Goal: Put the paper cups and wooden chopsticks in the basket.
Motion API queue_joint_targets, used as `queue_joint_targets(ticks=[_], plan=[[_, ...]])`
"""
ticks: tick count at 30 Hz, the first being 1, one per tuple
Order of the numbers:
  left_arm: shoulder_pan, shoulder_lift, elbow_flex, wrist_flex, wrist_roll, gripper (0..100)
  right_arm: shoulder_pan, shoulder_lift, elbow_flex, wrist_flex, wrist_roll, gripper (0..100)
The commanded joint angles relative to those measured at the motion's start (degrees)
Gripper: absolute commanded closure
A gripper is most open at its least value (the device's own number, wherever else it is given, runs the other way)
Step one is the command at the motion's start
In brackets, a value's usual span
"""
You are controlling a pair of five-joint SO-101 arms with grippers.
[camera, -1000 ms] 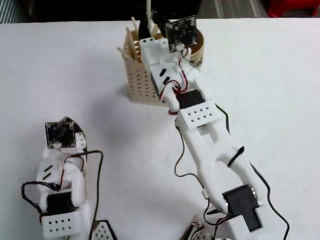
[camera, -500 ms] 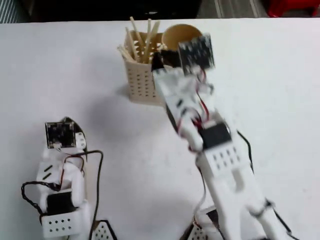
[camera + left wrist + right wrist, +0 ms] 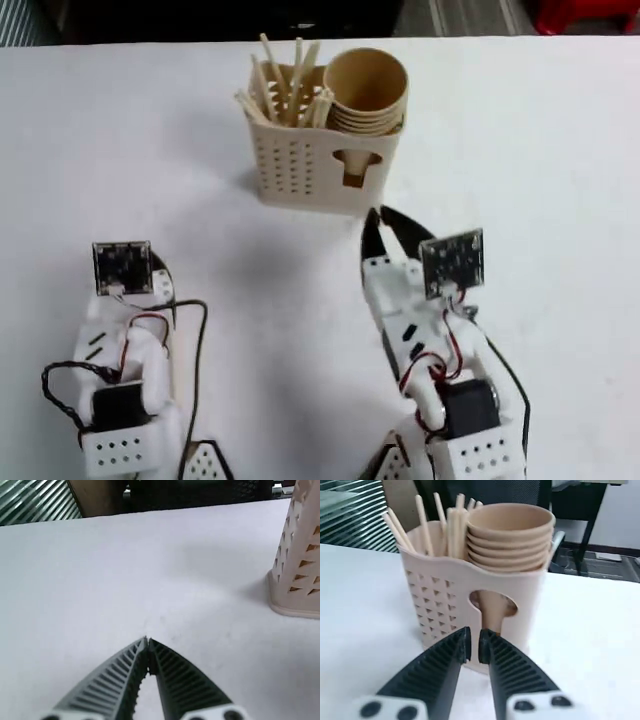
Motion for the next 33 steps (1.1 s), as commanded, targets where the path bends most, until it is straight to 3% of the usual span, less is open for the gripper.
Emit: queue_joint_targets(ticks=[1, 13, 20, 28, 33], plan=[[0.0, -0.9, -3.8, 2.4, -0.1, 98, 2.5, -8.8, 5.6, 0.1, 0.0, 95.7], [2.5, -1.0, -4.0, 3.0, -0.4, 97, 8.8, -12.4, 19.1, 0.1, -0.1, 95.7], [1.7, -0.8, -4.8, 6.2, -3.4, 93, 8.4, -12.3, 19.1, 7.9, -0.1, 95.7], [-0.7, -0.8, -13.6, 17.0, -3.7, 93, 8.5, -12.3, 19.1, 15.3, -0.1, 95.7], [-0.7, -0.6, -17.8, 22.1, -7.8, 93, 8.4, -12.3, 19.1, 20.4, -0.1, 95.7]])
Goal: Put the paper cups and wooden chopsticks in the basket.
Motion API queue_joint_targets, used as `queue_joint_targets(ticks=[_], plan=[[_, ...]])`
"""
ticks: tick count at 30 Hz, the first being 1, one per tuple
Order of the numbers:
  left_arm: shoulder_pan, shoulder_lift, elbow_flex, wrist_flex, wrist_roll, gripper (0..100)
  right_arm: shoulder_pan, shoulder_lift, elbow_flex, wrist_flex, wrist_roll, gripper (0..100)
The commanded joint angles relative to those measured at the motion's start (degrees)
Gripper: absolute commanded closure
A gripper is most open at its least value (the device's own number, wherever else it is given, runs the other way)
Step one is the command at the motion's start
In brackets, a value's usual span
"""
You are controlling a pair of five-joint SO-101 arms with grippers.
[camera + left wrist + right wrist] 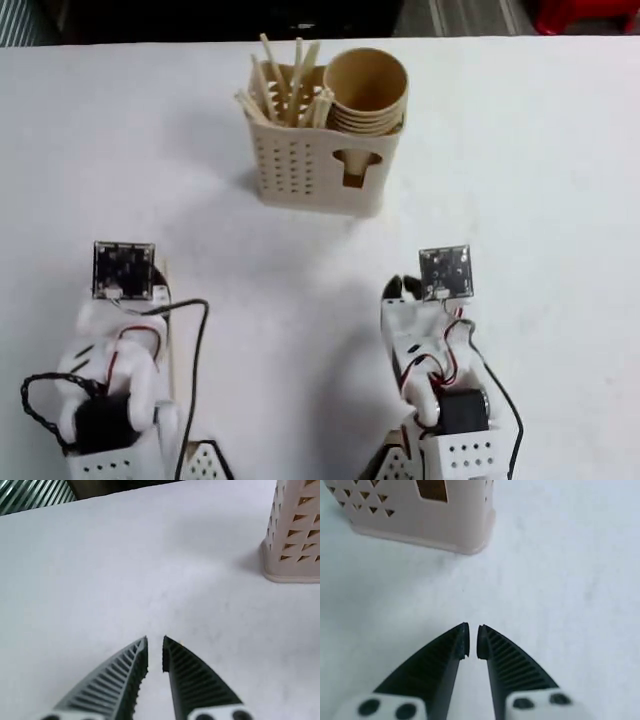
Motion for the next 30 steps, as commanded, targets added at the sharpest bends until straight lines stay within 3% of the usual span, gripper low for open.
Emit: queue_joint_targets(ticks=[1, 5, 12, 17, 20, 30], plan=[[-0.4, 0.5, -5.3, 3.2, -2.7, 93, 0.3, -0.7, 0.5, 3.2, -0.1, 95.7], [-0.6, 11.6, -10.4, 5.4, -5.7, 92, 0.7, -0.7, 0.5, 6.5, 0.4, 95.7], [-0.6, 46.3, -25.8, 7.4, -7.0, 92, 0.7, -0.7, 0.5, 6.7, 0.4, 95.7], [-0.7, 69.8, -32.7, 8.4, -7.0, 81, 0.7, -0.7, 0.5, 6.7, 0.4, 95.7], [-0.7, 81.6, -35.8, 6.2, -6.7, 81, 0.7, -0.7, 0.5, 6.7, 0.4, 95.7], [-0.7, 107.4, -46.7, 4.1, -4.3, 83, 0.7, -0.7, 0.5, 6.9, 0.4, 95.7]])
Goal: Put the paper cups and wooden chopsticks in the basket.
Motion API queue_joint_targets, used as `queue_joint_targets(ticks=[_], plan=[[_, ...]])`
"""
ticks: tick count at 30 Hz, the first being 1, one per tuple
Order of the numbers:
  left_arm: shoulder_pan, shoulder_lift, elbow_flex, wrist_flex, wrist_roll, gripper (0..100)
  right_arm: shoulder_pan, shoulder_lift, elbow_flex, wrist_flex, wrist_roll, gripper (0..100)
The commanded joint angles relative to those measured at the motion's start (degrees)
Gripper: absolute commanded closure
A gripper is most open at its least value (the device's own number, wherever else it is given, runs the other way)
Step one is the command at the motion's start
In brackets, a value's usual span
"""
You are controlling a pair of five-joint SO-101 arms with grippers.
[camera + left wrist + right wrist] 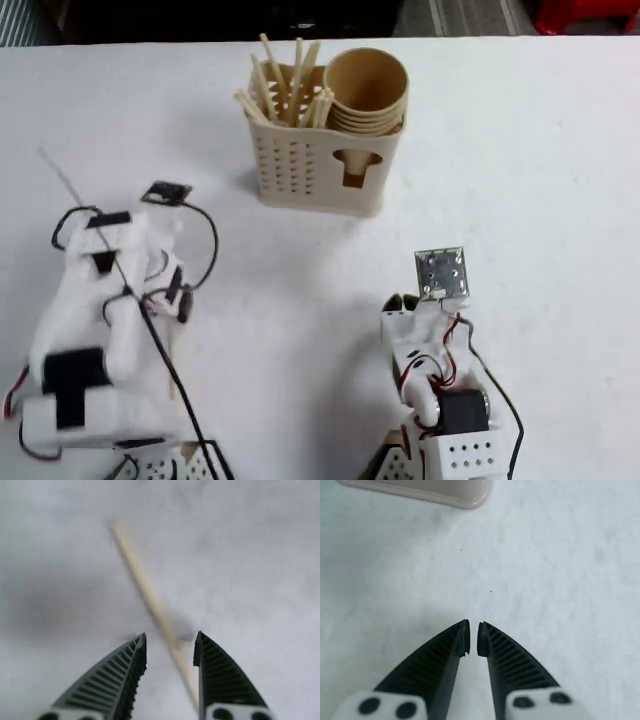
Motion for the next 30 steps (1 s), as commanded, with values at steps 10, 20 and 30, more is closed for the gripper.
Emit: queue_joint_targets(ticks=[10, 20, 30], plan=[[0.0, 12.4, -10.4, 0.0, 8.3, 97, 0.7, -0.7, 0.5, 0.4, 0.4, 95.7], [0.0, 0.8, -10.1, 4.2, 8.1, 98, 0.7, -0.7, 0.5, 0.4, 0.4, 95.7], [0.0, -27.7, -10.4, 11.2, 8.4, 98, 0.8, -0.7, 0.5, 0.4, 0.4, 95.7]])
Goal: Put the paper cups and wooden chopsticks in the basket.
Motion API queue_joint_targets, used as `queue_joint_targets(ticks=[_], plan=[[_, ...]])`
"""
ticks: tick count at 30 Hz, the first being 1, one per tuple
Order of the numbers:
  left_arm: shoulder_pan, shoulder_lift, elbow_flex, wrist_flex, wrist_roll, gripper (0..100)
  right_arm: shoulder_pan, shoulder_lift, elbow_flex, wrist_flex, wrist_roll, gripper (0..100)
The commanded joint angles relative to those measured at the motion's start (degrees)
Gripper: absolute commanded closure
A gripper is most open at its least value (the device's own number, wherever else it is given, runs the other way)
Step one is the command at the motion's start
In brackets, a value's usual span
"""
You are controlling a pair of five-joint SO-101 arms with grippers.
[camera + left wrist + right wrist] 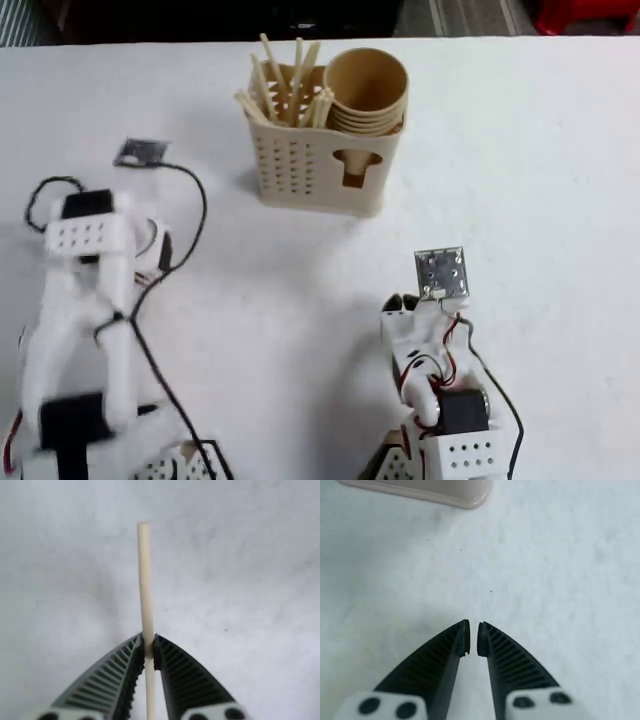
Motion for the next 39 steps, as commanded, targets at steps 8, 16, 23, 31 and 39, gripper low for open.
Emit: queue_joint_targets(ticks=[8, 16, 23, 31, 39], plan=[[-0.1, -26.5, -1.8, 0.7, 1.0, 98, 0.8, -0.7, 0.5, 0.3, 0.4, 95.7], [6.0, -38.3, -1.8, 0.3, 1.0, 98, 0.8, -0.7, 0.5, 0.3, 0.4, 95.7], [10.9, -48.2, -1.3, -8.0, 10.2, 98, 0.8, -0.7, 0.5, 0.3, 0.4, 95.7], [17.0, -49.5, -1.3, -19.5, 12.7, 98, 0.8, -0.7, 0.5, 0.3, 0.4, 95.7], [21.7, -49.5, -1.2, -36.5, 12.7, 98, 0.8, -0.7, 0.5, 0.3, 0.4, 95.7]])
